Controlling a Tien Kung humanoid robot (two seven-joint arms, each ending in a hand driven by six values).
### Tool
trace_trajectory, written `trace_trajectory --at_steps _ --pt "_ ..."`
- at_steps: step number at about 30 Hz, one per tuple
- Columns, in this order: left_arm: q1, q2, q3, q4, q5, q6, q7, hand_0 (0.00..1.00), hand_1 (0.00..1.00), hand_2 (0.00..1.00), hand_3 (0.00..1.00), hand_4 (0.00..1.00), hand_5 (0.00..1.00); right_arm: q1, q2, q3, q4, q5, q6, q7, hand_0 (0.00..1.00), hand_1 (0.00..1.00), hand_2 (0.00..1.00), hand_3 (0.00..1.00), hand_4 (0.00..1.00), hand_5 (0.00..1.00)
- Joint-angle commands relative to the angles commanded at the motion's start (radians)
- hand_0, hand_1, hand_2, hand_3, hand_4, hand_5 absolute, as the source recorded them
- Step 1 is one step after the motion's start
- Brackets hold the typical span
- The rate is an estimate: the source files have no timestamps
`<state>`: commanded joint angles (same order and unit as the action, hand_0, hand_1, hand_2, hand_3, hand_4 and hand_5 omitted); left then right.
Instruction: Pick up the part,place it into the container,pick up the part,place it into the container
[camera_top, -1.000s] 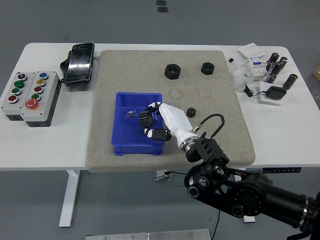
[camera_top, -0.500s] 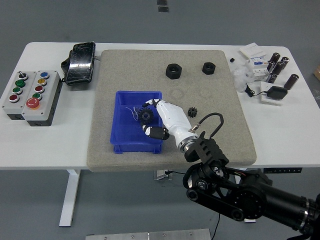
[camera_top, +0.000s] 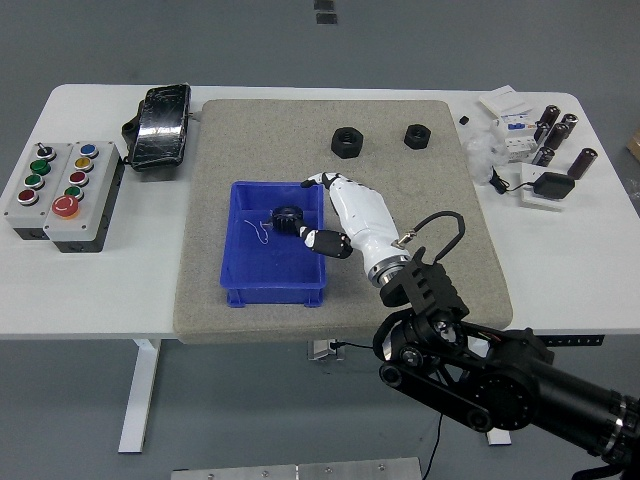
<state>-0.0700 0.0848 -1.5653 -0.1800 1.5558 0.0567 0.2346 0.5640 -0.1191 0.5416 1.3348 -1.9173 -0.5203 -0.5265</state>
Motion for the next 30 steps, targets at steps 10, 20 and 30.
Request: trace_trajectory --at_steps 10,20,30 --pt "0.0 0.001 -0.003 0.0 0.001 0.0 0.001 0.63 0.553 0.53 0.607 0.663 0.366 0.012 -0.02 0.07 -0.152 -0.021 0.063 -0.052 0.708 0.786 0.817 0.724 0.722 0.151" --pt "-0.002 -0.001 -0.009 0.0 0.008 -0.001 0.005 0.629 0.553 0.53 0.607 0.662 0.364 0.051 -0.008 0.009 -0.265 0.032 0.115 -0.066 0.678 0.764 0.806 0.73 0.729 0.157" --pt "-0.003 0.0 -0.008 0.0 0.01 -0.001 0.007 0.629 0.554 0.531 0.607 0.661 0.363 0.074 0.002 -0.019 -0.327 0.066 0.111 -0.053 0.616 0.698 0.688 0.696 0.608 0.151"
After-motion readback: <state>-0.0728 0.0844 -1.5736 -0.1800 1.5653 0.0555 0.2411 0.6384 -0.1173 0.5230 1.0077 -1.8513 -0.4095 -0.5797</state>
